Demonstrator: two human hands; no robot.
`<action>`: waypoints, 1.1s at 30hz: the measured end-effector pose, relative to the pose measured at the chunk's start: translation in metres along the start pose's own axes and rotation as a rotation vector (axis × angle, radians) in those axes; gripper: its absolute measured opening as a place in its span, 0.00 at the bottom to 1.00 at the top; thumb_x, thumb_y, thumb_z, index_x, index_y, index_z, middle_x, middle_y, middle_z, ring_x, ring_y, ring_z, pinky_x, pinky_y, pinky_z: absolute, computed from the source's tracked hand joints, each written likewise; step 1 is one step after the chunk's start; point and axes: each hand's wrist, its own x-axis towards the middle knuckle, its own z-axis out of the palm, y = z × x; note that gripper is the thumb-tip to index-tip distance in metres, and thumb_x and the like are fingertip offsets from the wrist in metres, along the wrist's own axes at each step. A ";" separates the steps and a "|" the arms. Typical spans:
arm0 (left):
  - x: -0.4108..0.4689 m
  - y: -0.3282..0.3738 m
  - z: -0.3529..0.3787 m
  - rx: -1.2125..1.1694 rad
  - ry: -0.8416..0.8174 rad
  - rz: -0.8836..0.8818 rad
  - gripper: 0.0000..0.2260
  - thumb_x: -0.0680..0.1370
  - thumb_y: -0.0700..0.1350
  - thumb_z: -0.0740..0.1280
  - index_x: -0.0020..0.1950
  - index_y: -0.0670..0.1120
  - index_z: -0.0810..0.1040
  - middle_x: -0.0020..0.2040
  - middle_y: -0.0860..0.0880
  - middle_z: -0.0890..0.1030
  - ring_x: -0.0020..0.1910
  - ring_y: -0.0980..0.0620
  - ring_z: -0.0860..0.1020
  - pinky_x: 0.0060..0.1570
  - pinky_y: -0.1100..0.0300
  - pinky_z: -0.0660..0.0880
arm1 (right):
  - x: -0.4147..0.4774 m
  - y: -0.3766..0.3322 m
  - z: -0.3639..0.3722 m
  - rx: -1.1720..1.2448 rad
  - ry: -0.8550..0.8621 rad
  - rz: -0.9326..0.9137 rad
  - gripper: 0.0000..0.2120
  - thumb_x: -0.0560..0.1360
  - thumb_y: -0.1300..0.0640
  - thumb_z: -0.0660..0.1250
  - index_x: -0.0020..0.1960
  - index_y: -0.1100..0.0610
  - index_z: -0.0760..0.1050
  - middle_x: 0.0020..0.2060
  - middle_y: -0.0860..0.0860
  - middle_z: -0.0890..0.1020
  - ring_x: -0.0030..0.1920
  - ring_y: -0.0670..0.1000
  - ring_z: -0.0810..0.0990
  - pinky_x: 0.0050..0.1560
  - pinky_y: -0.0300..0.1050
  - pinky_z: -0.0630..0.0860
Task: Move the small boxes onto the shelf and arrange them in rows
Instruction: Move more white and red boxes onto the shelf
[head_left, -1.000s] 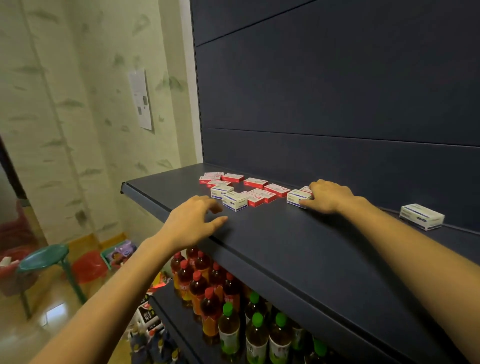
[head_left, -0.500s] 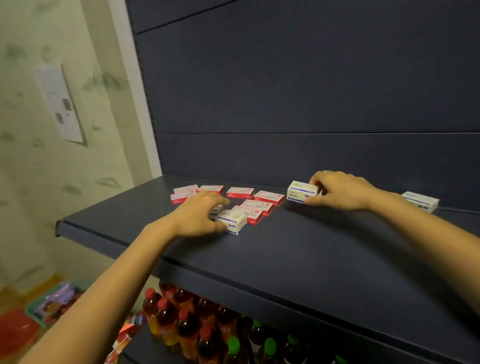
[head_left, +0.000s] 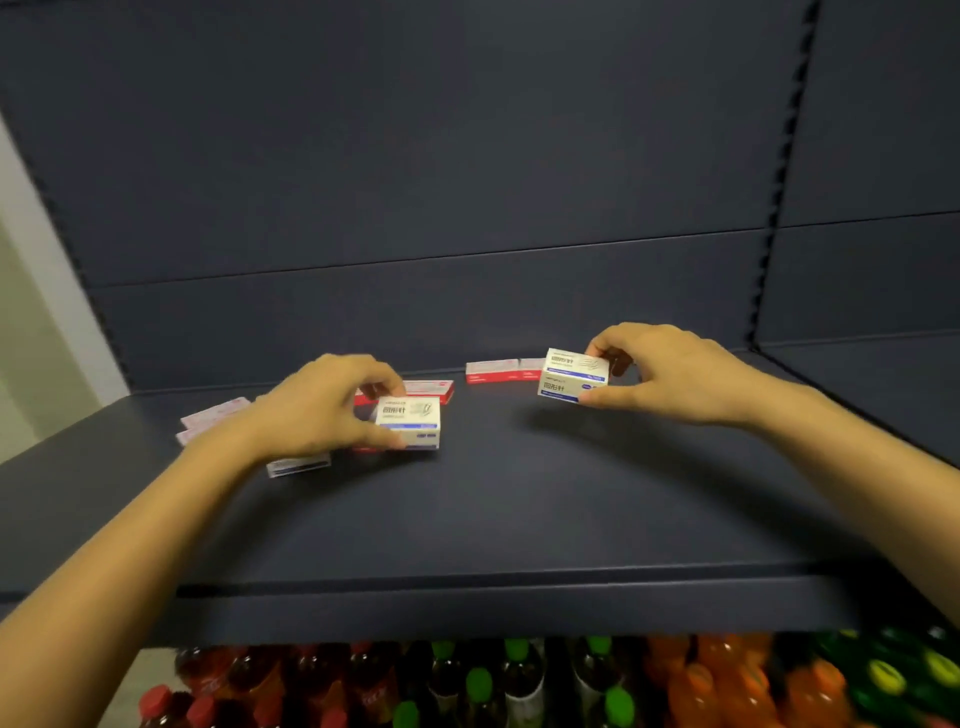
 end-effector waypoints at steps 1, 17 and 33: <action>0.005 0.011 0.001 -0.024 0.020 0.030 0.18 0.66 0.53 0.75 0.54 0.50 0.77 0.52 0.52 0.79 0.50 0.53 0.77 0.53 0.54 0.74 | -0.010 0.005 -0.003 -0.001 0.016 0.016 0.20 0.69 0.38 0.66 0.56 0.46 0.71 0.52 0.41 0.76 0.47 0.44 0.74 0.39 0.40 0.70; 0.092 0.269 0.068 -0.282 0.087 0.438 0.17 0.65 0.51 0.76 0.50 0.49 0.78 0.49 0.53 0.81 0.46 0.55 0.77 0.49 0.57 0.74 | -0.216 0.152 -0.104 -0.048 0.158 0.400 0.18 0.67 0.41 0.69 0.54 0.45 0.73 0.49 0.40 0.77 0.49 0.44 0.76 0.51 0.52 0.75; 0.107 0.510 0.159 -0.341 0.037 0.474 0.17 0.65 0.56 0.74 0.50 0.53 0.78 0.48 0.55 0.80 0.46 0.56 0.74 0.49 0.54 0.73 | -0.388 0.315 -0.183 -0.081 0.140 0.527 0.22 0.67 0.41 0.70 0.59 0.47 0.73 0.52 0.41 0.77 0.52 0.44 0.76 0.53 0.53 0.75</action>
